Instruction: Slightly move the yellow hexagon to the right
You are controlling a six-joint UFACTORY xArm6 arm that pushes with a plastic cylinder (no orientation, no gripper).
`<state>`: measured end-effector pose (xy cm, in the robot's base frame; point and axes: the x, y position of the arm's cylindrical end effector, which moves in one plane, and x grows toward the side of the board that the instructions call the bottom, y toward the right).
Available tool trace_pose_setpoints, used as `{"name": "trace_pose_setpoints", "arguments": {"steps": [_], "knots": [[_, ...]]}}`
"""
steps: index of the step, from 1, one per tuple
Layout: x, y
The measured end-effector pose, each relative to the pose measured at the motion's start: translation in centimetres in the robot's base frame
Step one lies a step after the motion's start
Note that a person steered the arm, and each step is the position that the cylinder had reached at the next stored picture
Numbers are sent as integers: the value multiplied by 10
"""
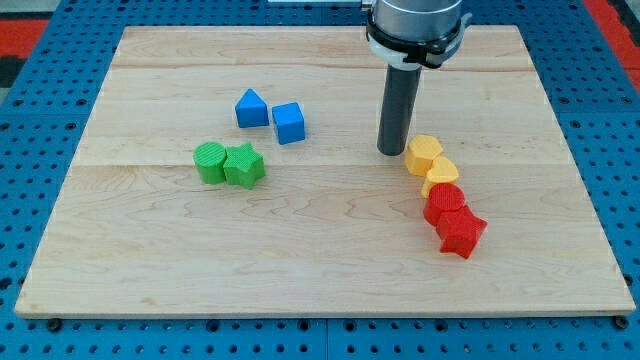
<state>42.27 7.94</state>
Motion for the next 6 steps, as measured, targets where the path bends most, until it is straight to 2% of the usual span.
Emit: {"name": "trace_pose_setpoints", "arguments": {"steps": [2,4,5,6], "knots": [[11,-11],[14,28],[7,40],[-24,36]]}}
